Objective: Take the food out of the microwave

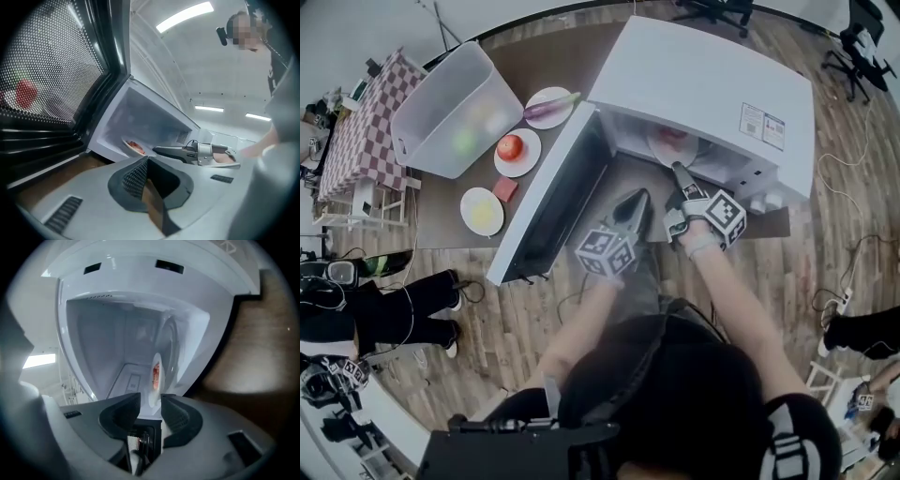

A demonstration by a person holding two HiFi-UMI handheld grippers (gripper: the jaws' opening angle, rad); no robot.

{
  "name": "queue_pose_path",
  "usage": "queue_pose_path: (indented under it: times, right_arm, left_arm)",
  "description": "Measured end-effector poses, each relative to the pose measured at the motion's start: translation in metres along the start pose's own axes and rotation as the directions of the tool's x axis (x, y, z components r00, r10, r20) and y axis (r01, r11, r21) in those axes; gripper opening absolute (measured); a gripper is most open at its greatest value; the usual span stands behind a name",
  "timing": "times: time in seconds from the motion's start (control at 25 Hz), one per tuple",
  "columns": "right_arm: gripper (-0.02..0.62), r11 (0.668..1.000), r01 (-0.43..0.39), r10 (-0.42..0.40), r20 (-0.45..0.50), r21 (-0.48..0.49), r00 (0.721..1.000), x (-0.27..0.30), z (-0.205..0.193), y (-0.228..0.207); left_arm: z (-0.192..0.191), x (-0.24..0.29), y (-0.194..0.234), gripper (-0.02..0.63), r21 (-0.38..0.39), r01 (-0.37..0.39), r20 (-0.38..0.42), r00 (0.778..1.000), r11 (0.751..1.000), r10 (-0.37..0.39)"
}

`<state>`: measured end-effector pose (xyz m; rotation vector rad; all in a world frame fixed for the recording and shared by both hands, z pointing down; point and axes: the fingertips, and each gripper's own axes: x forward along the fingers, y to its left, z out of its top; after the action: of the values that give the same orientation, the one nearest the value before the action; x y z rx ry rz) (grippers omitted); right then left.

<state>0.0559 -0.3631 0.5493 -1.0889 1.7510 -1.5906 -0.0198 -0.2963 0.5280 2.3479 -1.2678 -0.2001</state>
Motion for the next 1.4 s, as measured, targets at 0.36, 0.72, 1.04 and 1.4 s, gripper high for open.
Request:
queue_pose_path:
  times: [0.36,0.72,1.04,1.4]
  right_arm:
    - [0.085,0.995,0.077,-0.078,0.02,0.063,0.997,0.007,0.008,-0.011]
    - [0.026,0.991,0.071,-0.077,0.054,0.109,0.996,0.002,0.011,-0.014]
    - [0.02,0.99,0.037,-0.046,0.058,0.139,0.997,-0.008,0.008,-0.013]
    - [0.02,0.989,-0.005,-0.002,0.05,0.149,0.999,-0.022,0.001,-0.014]
  left_arm:
    - [0.004,0.006,0.004,0.002,0.001,0.0,-0.009,1.0,1.0,0.0]
    - [-0.006,0.02,0.01,0.097,-0.108,0.026,-0.073,0.997,0.994,-0.034]
    - [-0.009,0.037,0.009,0.106,-0.199,0.028,-0.099,0.994,0.98,-0.049]
    - [-0.023,0.049,0.007,0.158,-0.431,0.045,-0.103,0.99,0.901,-0.099]
